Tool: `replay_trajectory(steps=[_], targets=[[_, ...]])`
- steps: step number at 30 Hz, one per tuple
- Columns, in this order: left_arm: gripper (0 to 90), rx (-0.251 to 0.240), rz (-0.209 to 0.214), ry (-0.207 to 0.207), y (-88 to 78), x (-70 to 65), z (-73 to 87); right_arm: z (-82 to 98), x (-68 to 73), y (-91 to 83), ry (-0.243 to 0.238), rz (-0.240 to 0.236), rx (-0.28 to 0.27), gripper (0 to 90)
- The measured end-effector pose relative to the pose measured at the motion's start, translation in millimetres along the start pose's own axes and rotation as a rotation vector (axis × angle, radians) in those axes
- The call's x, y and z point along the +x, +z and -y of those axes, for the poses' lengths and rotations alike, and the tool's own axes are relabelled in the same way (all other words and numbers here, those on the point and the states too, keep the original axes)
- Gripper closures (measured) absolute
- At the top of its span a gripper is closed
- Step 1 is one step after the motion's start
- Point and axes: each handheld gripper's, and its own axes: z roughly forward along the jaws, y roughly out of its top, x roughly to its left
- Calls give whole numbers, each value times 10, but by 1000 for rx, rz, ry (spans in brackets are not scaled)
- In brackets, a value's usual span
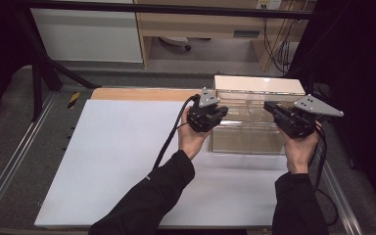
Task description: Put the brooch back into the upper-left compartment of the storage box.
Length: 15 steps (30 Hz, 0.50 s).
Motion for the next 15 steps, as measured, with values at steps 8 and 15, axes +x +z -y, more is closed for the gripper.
replay_trajectory(steps=[8,15], targets=[[875,21,6,7,54,0,33,-1,2,0,-1,0,1,900],[831,31,22,13,60,-15,27,-2,1,-9,-2,1,1,900]])
